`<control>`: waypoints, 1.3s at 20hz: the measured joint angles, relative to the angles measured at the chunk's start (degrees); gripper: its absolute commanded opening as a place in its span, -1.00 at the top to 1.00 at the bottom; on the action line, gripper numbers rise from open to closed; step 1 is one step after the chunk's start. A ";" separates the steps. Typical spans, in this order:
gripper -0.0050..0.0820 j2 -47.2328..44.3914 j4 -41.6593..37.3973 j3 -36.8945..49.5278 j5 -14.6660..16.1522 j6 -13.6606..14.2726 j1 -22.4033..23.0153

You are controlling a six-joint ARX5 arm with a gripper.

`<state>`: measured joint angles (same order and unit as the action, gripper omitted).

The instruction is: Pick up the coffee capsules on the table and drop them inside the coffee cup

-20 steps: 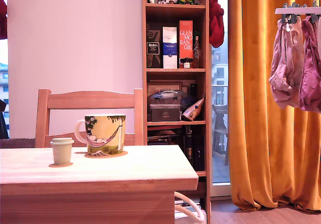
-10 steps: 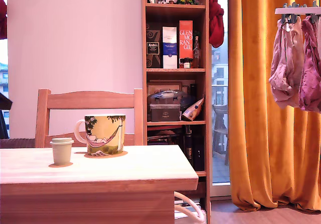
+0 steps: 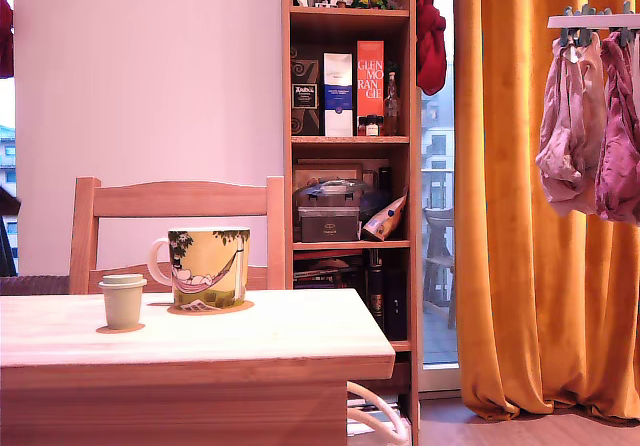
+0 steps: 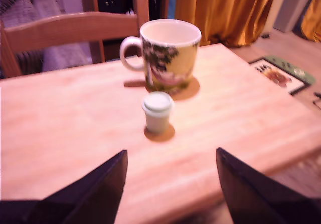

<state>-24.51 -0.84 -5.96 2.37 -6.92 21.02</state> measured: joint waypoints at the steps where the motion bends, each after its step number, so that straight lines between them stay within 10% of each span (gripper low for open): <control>1: -0.29 0.00 -1.40 0.44 -0.42 0.00 0.00; 26: -0.29 -41.27 -38.73 2.03 1.79 6.47 -0.81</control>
<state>-65.78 -39.57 -3.92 4.16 -0.45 20.21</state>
